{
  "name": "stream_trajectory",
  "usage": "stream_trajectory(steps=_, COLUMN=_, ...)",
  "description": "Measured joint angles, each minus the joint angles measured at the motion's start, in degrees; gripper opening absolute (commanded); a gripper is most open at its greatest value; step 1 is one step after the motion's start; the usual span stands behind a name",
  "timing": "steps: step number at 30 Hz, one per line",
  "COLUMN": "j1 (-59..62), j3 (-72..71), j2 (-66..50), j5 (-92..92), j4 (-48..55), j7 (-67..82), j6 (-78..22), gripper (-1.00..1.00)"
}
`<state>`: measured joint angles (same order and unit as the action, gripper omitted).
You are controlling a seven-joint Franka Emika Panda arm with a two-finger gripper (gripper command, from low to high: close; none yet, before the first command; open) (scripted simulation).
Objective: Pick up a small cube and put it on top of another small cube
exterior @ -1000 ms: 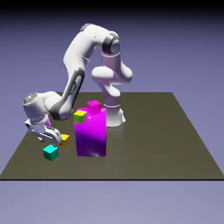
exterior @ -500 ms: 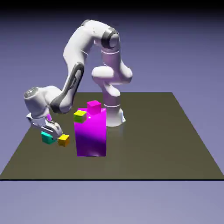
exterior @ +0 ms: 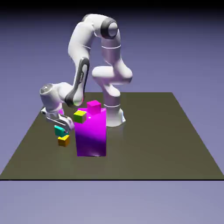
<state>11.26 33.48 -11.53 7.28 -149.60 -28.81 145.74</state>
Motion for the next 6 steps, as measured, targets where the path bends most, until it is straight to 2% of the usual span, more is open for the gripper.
stream_trajectory(steps=6, j1=-4.0, j3=5.5, j2=10.4, j5=-9.8, j4=1.9, j7=-7.1, j6=-10.4, gripper=1.00)
